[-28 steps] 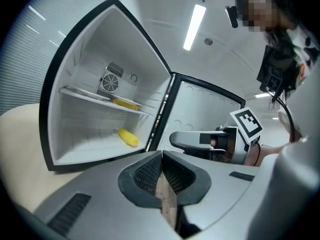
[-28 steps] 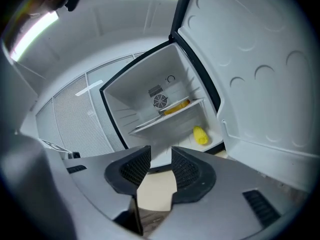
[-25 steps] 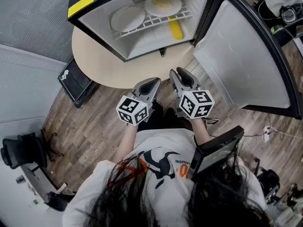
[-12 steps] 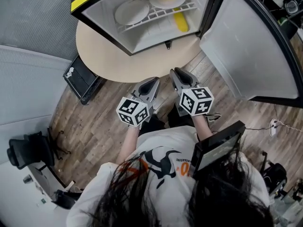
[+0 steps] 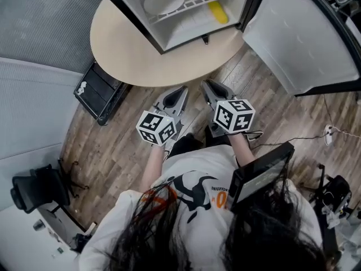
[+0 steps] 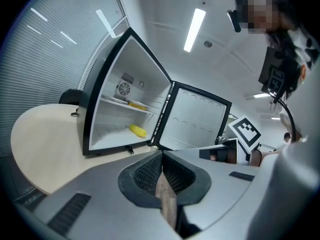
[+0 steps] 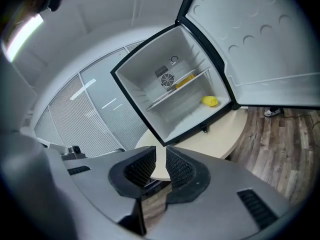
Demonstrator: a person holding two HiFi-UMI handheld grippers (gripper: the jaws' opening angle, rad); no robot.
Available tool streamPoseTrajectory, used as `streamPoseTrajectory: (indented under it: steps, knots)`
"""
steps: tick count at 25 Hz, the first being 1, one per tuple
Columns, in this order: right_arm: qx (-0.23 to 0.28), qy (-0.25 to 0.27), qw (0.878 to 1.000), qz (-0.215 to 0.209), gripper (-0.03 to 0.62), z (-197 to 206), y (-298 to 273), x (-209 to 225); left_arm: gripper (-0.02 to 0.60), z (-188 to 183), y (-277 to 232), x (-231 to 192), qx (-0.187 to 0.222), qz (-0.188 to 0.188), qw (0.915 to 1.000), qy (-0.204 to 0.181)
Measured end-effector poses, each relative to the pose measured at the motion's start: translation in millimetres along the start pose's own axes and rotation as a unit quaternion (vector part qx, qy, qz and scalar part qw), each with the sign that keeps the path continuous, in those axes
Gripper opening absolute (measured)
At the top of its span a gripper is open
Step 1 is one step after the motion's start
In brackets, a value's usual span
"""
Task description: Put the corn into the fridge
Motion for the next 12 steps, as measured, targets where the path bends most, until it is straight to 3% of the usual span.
streamPoseTrajectory:
  steps: [12]
  knots:
    - [0.024, -0.007, 0.999, 0.032, 0.072, 51.0, 41.1, -39.7, 0.011, 19.6, 56.5, 17.6, 0.005, 0.049, 0.9987, -0.015]
Point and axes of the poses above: the fingertips, and each gripper's own axes: y backward along the fingers, x to its right, z out of its underside, the point moved 5 cm from there along y, backward along the fingers, and after that the axes turned 10 degrees about z, right-handed, at the moved point
